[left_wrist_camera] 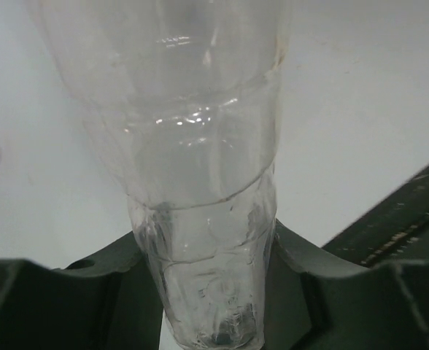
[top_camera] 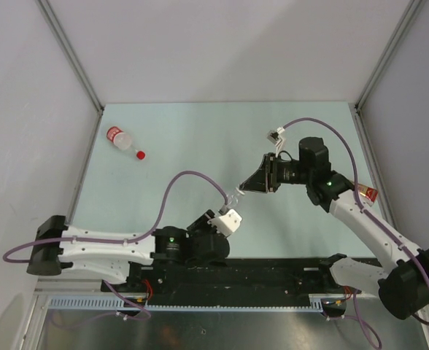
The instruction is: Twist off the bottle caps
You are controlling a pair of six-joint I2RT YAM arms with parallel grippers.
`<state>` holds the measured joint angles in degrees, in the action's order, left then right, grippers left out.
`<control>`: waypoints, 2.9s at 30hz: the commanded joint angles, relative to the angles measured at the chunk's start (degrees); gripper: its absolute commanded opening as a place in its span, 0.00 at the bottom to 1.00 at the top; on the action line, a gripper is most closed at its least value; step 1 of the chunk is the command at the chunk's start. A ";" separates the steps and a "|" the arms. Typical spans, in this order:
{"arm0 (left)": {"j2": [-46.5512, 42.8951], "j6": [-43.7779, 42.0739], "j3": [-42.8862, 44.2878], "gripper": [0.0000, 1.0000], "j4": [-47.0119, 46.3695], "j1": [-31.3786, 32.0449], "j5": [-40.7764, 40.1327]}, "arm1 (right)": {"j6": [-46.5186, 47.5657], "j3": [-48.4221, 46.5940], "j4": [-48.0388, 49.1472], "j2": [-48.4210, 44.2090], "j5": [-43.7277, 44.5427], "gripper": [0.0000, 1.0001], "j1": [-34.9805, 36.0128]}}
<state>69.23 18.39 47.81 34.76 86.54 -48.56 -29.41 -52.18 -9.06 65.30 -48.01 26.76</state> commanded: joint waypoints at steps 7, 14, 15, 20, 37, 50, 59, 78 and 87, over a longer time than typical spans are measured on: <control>-13.33 -8.13 -5.41 0.00 -21.35 -3.08 27.12 | 7.52 -0.39 4.83 -6.48 -9.58 0.00 1.22; -25.80 -7.95 -14.93 0.00 -32.76 -7.69 48.92 | 9.42 1.15 6.56 -9.61 -12.96 0.00 3.12; -27.30 -8.03 -15.99 0.00 -34.68 -8.14 52.25 | 9.70 1.35 7.06 -10.03 -13.81 0.00 3.56; -32.97 -7.12 -20.98 0.00 -44.42 -10.38 67.35 | 10.52 1.97 11.78 -12.34 -17.73 0.00 6.54; -29.81 0.62 -24.88 0.00 -69.44 -12.98 93.61 | 13.04 2.00 15.65 -17.53 -23.98 0.00 10.86; -33.71 3.90 -30.03 0.00 -72.46 -13.25 90.78 | 9.65 2.00 20.30 -18.66 -23.25 0.08 11.03; -30.60 5.86 -30.43 0.00 -70.85 -15.66 86.94 | 8.39 2.00 19.99 -20.12 -16.41 0.79 10.40; -37.05 -4.46 -24.35 0.00 -39.21 -17.70 54.00 | 2.77 2.01 17.58 -24.23 -2.27 1.00 2.78; -28.33 -5.40 -18.01 0.00 -30.53 -17.07 38.31 | -1.80 -0.14 10.45 -19.19 9.28 0.99 1.57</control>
<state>37.01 14.72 25.36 -0.73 69.23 0.95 -28.25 -49.84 5.67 44.05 -45.95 28.71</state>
